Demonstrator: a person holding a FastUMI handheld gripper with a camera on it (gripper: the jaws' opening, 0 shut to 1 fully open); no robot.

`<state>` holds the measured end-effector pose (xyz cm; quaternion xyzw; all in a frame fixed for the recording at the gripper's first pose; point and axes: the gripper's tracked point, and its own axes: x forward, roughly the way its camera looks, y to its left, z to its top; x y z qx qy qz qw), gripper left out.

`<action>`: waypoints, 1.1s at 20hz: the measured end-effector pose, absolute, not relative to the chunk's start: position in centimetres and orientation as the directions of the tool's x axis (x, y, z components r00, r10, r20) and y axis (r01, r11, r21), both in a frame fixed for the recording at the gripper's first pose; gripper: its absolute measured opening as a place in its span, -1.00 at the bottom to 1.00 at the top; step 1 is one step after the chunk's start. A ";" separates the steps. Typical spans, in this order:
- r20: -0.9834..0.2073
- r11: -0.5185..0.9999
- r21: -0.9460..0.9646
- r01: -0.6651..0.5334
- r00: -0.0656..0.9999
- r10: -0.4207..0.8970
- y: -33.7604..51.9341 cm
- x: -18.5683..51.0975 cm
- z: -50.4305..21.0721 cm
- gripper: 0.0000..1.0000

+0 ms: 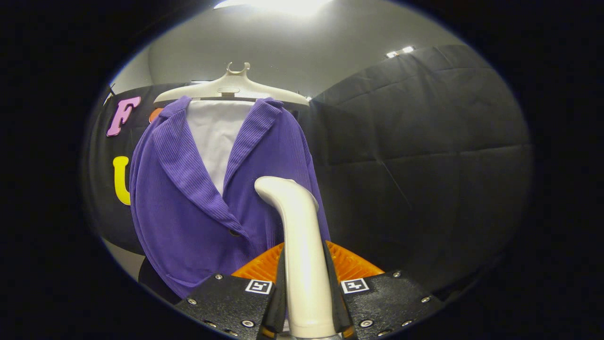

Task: Iron the clothes twice with a garment steamer, once on the left side and once on the right side.

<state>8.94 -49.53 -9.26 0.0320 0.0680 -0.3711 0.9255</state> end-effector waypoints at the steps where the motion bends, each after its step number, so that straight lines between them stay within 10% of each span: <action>1: -0.157 0.722 0.009 0.692 0.714 -0.682 -49.7 9.0 -9.7 -0.23; 22: -0.401 0.686 0.042 0.727 0.641 -0.654 -48.4 3.1 -25.5 -0.23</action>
